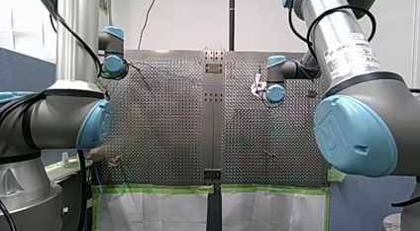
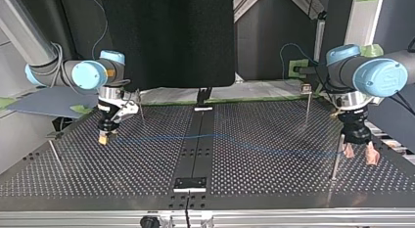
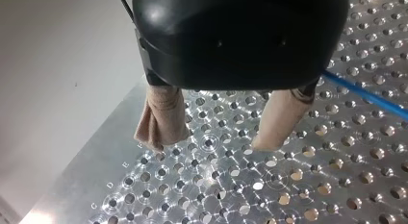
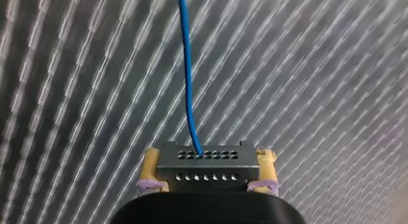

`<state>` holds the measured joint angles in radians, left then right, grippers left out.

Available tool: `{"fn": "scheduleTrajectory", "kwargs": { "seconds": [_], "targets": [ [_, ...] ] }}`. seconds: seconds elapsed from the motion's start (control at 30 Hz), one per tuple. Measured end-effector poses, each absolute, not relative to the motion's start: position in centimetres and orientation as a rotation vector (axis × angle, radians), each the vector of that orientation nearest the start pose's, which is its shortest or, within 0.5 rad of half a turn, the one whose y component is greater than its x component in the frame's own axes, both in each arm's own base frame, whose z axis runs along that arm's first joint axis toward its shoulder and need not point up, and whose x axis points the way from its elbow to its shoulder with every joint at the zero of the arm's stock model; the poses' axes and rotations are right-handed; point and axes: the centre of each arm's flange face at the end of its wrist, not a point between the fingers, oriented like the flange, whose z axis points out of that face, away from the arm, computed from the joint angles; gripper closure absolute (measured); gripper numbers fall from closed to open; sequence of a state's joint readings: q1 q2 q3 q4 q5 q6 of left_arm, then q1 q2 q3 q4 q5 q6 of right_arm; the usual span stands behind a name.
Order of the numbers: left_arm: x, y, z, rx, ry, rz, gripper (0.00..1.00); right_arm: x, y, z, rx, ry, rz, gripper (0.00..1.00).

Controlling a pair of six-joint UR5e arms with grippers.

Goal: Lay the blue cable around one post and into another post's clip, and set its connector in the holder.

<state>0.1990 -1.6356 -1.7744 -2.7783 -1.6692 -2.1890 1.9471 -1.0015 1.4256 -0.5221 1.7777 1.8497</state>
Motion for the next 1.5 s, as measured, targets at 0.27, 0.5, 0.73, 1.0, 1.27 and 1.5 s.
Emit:
{"fn": "scheduleTrajectory", "kwargs": {
  "seconds": [0.27, 0.5, 0.73, 1.0, 1.27, 1.5],
  "targets": [
    [52.8, -2.0, 39.3, -0.662, 1.326, -0.267, 0.00, 30.8, -62.0, 19.8, 1.060, -1.393, 1.467, 1.00],
    [52.8, -2.1, 39.2, -0.661, 1.328, -0.269, 0.00, 25.7, -62.4, 13.3, 1.007, -1.468, 1.314, 1.00],
    [52.8, -2.1, 39.2, -0.660, 1.328, -0.270, 0.00, 21.5, -61.9, 8.0, 1.006, -1.494, 1.174, 1.00],
    [52.7, -2.2, 39.1, -0.661, 1.331, -0.270, 0.00, 17.1, -61.0, 4.5, 1.022, -1.493, 1.091, 1.00],
    [52.7, -2.2, 38.9, -0.659, 1.331, -0.275, 0.00, 16.0, -59.4, 2.8, 1.090, -1.448, 1.081, 1.00],
    [52.7, -2.4, 38.8, -0.659, 1.330, -0.282, 0.00, 16.5, -57.3, 1.0, 1.167, -1.407, 1.096, 1.00]
  ]
}}
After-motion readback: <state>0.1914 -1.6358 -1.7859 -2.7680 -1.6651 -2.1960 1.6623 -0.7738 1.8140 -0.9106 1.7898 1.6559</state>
